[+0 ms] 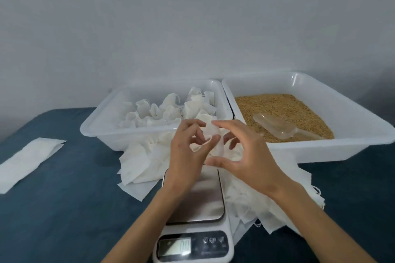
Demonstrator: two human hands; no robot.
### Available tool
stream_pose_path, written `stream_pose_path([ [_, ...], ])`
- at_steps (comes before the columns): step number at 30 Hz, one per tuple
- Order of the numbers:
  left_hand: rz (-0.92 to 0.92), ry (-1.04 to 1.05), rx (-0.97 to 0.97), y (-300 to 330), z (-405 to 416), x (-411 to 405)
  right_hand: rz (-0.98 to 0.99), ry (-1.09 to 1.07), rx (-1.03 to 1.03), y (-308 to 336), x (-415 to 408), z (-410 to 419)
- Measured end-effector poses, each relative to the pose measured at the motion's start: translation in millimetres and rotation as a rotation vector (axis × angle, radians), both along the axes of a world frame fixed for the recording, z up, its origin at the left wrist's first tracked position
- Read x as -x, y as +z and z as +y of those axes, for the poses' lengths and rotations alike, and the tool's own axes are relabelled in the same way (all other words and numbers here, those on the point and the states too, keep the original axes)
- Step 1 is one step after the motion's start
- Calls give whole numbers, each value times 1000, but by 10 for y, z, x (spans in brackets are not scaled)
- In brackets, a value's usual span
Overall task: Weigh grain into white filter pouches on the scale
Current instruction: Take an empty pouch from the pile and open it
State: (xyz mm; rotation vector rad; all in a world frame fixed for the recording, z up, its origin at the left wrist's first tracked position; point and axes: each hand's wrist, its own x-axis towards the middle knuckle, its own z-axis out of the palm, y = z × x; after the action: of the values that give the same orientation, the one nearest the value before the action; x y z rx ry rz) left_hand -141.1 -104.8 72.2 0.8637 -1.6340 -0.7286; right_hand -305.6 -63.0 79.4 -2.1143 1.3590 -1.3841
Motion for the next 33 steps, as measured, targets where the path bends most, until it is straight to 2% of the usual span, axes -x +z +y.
stream_pose_path([
  [3, -246, 125, 351, -56, -18, -13, -237, -24, -66, 16, -41, 14],
  [7, -333, 162, 529, -89, 17, 16, -370, -37, -77, 24, -77, -7],
  [9, -314, 114, 483, -72, 32, 10, -414, -51, -51, 22, -91, -10],
  [14, -5, -99, -9, 4, 111, 38, -403, -125, 113, -2, -86, -3],
  [19, -5, -73, -42, -19, 94, 40, -33, -169, 297, -74, -41, -52],
  [22, 20, -22, -19, -3, 93, 32, 79, -226, 311, -104, -5, -79],
  [24, 20, -31, 4, 3, 85, 19, 27, -212, 269, -107, -3, -78],
  [29, 3, -196, -38, 30, 57, -23, -344, -107, 65, -39, -78, -21],
  [33, 93, -80, -102, 51, 32, -37, -487, -120, 35, -1, -70, -6],
])
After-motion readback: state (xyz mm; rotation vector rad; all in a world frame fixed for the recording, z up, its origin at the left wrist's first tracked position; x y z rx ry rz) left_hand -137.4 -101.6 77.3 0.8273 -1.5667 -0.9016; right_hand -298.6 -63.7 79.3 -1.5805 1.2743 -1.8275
